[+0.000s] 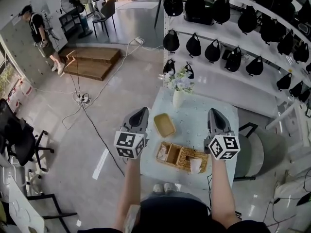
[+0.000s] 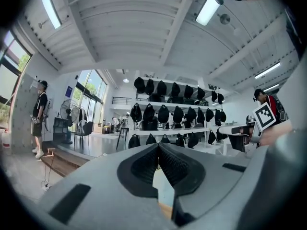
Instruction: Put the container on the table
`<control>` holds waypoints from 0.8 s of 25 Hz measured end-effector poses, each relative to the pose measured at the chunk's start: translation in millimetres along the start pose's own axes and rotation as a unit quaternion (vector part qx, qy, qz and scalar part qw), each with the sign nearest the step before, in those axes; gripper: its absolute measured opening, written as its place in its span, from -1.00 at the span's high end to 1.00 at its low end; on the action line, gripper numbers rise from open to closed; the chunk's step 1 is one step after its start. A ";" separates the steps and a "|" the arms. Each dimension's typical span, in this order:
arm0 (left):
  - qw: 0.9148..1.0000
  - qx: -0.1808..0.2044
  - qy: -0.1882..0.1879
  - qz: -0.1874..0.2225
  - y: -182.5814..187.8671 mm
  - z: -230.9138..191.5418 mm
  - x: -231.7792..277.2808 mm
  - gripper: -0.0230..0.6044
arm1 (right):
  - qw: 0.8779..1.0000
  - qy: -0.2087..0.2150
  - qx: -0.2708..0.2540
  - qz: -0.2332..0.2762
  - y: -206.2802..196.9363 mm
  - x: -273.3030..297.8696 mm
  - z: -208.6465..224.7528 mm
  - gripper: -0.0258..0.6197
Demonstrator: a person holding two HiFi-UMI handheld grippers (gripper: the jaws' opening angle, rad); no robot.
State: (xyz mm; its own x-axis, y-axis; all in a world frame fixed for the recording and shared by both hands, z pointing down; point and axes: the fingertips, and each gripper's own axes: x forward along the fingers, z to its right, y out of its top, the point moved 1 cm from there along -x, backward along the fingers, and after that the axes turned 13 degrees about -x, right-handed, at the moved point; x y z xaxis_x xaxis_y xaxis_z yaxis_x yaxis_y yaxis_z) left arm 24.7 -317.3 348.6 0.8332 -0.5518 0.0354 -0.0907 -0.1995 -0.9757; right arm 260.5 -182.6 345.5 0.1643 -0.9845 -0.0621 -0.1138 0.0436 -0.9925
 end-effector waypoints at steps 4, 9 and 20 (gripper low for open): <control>1.000 -0.001 0.001 0.002 0.0 4.8 -2.7 0.90 | 1.000 0.007 -0.003 0.000 0.4 -5.9 -3.2 0.92; 1.000 -0.003 0.006 -0.003 -2.0 4.9 -2.6 0.90 | 1.000 0.011 0.000 -0.002 1.1 -6.2 -6.4 0.92; 1.000 -0.008 0.003 -0.007 -9.1 5.2 0.6 0.90 | 1.000 0.019 -0.004 -0.016 -8.9 -6.0 -12.5 0.93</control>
State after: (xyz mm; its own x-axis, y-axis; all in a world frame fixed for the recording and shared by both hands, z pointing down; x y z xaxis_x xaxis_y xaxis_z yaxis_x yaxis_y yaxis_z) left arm 28.8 -311.7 356.4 0.8307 -0.5544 0.0503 -0.0874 -0.2193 -0.9717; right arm 248.3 -179.2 356.0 0.1306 -0.9911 -0.0265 -0.1180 0.0110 -0.9930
